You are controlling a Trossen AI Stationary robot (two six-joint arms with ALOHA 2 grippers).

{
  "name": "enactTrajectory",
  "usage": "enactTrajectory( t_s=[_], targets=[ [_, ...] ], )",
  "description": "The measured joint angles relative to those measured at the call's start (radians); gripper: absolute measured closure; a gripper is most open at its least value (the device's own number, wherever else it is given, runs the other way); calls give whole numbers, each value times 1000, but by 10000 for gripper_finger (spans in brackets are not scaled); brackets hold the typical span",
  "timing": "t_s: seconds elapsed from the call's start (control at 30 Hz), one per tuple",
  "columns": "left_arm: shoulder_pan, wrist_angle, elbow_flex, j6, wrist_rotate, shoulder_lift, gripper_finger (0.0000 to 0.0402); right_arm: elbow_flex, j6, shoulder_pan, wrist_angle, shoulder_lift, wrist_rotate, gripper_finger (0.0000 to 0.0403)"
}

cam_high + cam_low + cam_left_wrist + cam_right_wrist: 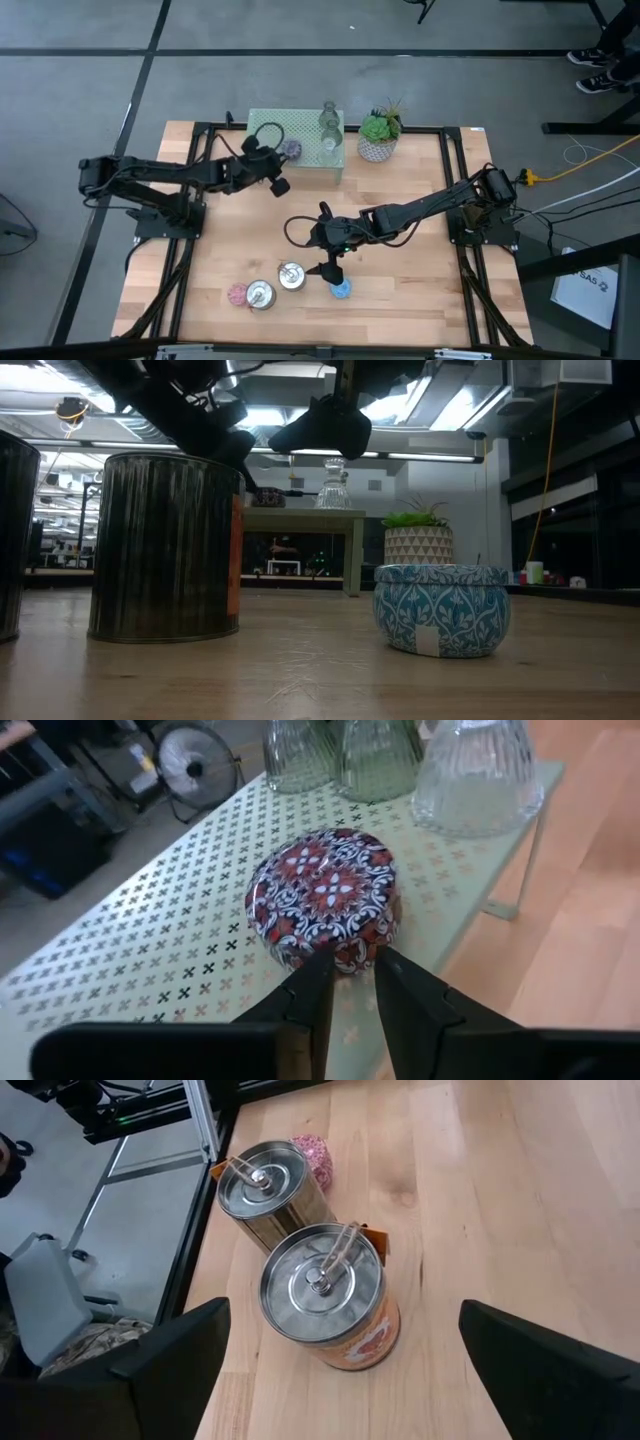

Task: Pick & Place candle stick holders
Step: Adjust the black and red candle on the shelf

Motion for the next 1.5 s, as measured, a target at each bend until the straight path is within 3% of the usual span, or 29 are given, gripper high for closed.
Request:
enactTrajectory(
  t_s=[0.3, 0.6, 0.9, 1.07, 1.17, 1.5],
  targets=[
    [97, 138, 0, 0, 118, 38, 355, 0, -2, 0, 0, 0, 0, 11],
    [133, 236, -1, 24, 112, 119, 375, 0, -19, 0, 0, 0, 0, 11],
    [162, 299, -1, 25, 116, 123, 382, 0, -19, 0, 0, 0, 0, 11],
    [153, 282, 0, -1, 306, 108, 384, 0, -19, 2, -2, 0, 0, 11],
    [137, 291, 0, 68, 426, 109, 388, 0, -26, 4, -5, 0, 0, 11],
    [173, 372, 0, 84, 434, 190, 398, 0, -26, 4, -7, 0, 1, 11]
  ],
)
